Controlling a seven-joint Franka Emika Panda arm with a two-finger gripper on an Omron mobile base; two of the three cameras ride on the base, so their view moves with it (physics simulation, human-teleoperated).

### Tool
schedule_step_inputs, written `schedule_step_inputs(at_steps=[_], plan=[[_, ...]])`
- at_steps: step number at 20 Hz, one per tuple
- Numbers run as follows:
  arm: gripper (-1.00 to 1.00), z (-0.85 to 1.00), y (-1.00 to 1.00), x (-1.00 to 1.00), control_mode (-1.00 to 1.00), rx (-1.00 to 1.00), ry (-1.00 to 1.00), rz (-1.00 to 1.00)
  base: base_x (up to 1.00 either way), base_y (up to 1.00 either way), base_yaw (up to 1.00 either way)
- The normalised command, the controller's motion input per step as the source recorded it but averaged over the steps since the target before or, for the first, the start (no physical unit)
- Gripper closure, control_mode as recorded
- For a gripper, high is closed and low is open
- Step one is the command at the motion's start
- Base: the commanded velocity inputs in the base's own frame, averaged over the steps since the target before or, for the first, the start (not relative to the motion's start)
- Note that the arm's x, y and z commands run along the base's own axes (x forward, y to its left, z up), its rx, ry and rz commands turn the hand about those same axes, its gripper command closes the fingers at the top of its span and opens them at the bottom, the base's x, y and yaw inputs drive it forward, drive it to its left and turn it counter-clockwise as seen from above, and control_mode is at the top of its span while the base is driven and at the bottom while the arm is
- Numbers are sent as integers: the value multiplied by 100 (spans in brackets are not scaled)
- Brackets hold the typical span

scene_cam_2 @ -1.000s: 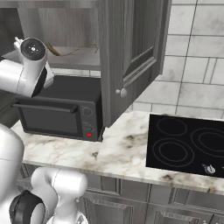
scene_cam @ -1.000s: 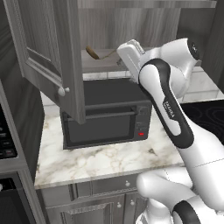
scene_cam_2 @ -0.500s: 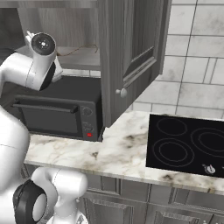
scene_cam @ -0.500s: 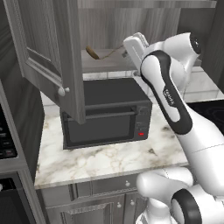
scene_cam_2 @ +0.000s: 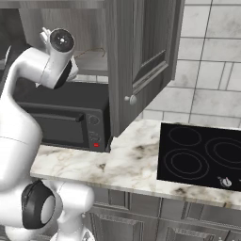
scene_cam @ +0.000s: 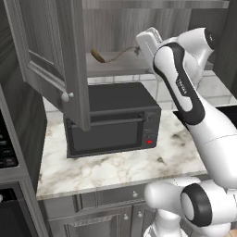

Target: Open the cabinet and move the ladle to the pot. Then close the cabinet.

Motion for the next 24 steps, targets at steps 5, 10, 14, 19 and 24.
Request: schedule_step_inputs(at_steps=[5, 10, 14, 19, 24], plan=[[-100, 0, -10, 41, -100, 1, 0, 0, 0, 0, 0], [-100, 0, -12, 41, -100, 1, 0, 0, 0, 0, 0], [-100, 0, -15, 40, -100, 1, 0, 0, 0, 0, 0], [-100, 0, -11, 41, -100, 0, 0, 0, 0, 0, 0], [-100, 0, -3, 45, -100, 0, 0, 0, 0, 0, 0]])
